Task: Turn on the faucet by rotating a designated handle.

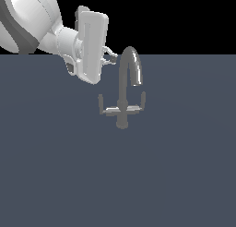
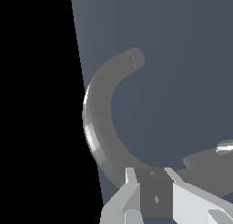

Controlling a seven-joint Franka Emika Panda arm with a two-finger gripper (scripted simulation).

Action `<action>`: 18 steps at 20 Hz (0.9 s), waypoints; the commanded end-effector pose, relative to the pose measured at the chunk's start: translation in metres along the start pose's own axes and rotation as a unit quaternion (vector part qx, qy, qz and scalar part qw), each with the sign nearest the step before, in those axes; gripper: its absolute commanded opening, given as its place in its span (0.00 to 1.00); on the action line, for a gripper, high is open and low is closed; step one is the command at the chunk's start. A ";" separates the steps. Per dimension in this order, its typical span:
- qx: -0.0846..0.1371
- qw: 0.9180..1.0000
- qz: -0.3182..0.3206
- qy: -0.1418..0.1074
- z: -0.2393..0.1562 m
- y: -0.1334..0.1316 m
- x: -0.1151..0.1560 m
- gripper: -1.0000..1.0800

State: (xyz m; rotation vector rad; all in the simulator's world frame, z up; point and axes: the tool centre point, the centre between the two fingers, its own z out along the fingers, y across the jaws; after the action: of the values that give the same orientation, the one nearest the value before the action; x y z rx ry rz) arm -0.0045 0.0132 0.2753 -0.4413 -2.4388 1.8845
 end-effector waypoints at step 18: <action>0.132 0.947 -0.284 -0.074 -0.017 0.094 -0.019 0.00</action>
State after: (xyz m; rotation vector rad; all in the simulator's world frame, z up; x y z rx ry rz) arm 0.0338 0.0429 0.1999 0.3329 -2.0661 1.9668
